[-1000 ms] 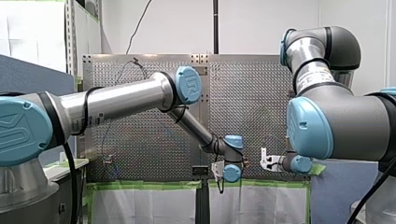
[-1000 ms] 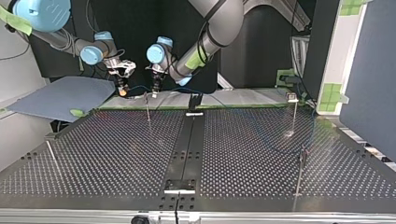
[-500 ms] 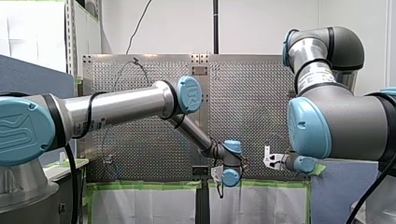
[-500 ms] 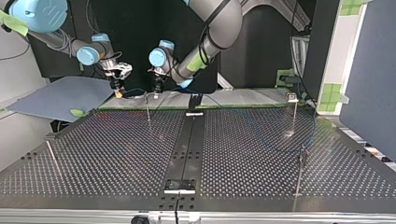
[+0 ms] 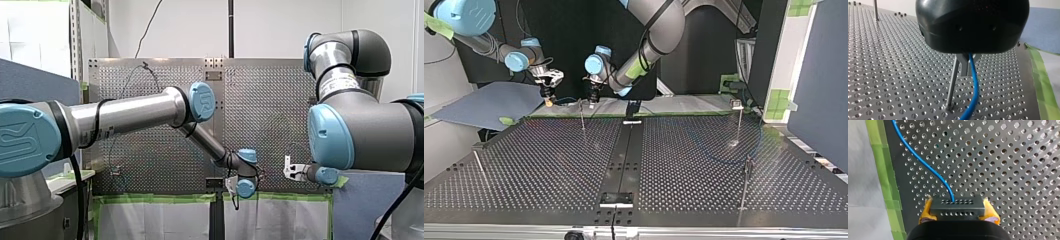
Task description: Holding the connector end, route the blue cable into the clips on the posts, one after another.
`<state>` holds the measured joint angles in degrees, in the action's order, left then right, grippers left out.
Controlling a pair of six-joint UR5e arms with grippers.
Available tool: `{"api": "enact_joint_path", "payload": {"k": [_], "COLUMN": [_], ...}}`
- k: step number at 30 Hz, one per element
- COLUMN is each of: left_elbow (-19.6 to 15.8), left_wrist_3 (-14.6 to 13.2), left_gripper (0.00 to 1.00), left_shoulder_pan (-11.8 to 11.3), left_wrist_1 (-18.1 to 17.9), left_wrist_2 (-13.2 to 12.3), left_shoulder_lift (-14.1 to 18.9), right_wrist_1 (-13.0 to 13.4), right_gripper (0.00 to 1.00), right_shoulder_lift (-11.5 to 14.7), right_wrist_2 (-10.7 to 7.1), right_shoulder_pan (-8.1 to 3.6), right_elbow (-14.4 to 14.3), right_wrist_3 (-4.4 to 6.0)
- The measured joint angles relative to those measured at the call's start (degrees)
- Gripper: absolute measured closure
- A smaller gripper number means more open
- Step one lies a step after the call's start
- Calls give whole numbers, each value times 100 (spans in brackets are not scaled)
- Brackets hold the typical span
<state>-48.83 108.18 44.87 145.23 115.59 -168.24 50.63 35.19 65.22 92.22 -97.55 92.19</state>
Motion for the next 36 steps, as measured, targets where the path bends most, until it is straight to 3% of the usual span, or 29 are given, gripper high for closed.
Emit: {"api": "enact_joint_path", "payload": {"k": [10,17,26,31,36], "left_elbow": [0,1,-1,-1,0], "left_wrist_3": [1,39,-37,-256,-349], "left_gripper": [100,100,100,100,100], "left_shoulder_pan": [2,-99,-7,30,38], "left_wrist_1": [-4,-24,182,391,523], "left_wrist_2": [-51,-147,-124,-64,-53], "left_shoulder_lift": [9,8,8,8,18], "right_wrist_1": [-14,-58,-348,-616,-846], "right_gripper": [100,100,100,100,100], "right_shoulder_lift": [-44,-189,-221,-216,-177], "right_wrist_2": [-7,-16,41,175,111], "right_shoulder_pan": [-43,-47,-65,-96,-133], "right_elbow": [121,221,300,259,125], "right_wrist_3": [101,73,-210,-481,-749]}}
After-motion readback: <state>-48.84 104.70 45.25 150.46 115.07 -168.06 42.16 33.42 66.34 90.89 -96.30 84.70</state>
